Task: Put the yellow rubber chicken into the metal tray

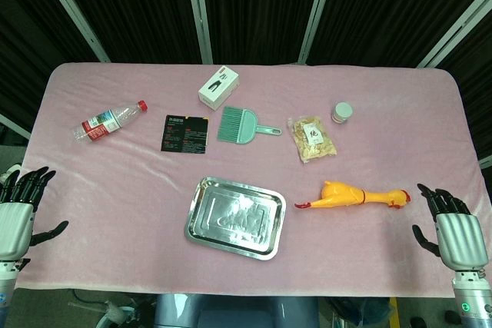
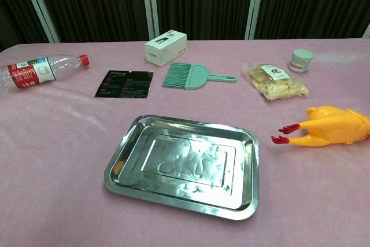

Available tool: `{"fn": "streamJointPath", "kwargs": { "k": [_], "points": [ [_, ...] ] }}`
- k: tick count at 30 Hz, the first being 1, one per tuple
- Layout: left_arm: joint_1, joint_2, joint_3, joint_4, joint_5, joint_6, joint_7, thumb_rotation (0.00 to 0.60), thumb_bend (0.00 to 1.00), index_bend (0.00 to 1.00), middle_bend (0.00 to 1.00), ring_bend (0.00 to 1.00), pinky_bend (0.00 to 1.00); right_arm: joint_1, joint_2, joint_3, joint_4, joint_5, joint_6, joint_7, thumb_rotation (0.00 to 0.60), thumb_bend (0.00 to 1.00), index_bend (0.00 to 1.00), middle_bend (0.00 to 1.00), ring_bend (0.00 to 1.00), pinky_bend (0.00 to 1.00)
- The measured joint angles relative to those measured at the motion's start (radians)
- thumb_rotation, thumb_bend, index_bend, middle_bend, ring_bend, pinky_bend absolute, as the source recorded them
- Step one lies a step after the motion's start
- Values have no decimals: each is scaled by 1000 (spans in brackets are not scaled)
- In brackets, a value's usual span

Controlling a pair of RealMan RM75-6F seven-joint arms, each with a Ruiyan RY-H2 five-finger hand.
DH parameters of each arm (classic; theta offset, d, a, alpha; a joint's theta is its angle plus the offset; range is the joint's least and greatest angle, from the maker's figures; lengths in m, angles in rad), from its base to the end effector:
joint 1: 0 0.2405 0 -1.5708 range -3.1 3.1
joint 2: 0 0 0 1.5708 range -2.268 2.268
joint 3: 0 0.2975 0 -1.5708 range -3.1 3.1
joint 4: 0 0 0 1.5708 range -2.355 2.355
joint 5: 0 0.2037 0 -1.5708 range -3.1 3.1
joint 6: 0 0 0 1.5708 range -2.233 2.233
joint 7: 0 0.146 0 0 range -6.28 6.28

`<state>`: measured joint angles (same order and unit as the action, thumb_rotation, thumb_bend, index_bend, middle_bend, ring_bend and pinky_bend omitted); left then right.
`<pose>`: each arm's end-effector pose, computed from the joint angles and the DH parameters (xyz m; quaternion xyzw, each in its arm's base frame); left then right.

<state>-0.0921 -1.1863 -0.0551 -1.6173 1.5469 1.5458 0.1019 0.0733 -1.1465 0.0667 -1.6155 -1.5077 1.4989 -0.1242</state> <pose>-0.3288 0.1881 0.1654 -0.6009 -0.3481 -0.4104 0.5910 -0.3422 -0.1849 0.1767 0.6055 -0.3532 0.3689 0.6103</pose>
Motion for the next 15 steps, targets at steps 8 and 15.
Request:
{"fn": "streamJointPath", "kwargs": {
  "k": [8, 15],
  "points": [
    [0, 5, 3, -6, -5, -4, 6, 600, 0, 111, 96, 91, 42, 2, 5, -5, -6, -1, -11, 25, 600, 328, 134, 279, 188, 265],
    [3, 13, 4, -12, 1, 3, -1, 600, 0, 111, 94, 91, 42, 10, 16, -10, -17, -21, -19, 65, 600, 329, 134, 279, 187, 265]
  ]
}}
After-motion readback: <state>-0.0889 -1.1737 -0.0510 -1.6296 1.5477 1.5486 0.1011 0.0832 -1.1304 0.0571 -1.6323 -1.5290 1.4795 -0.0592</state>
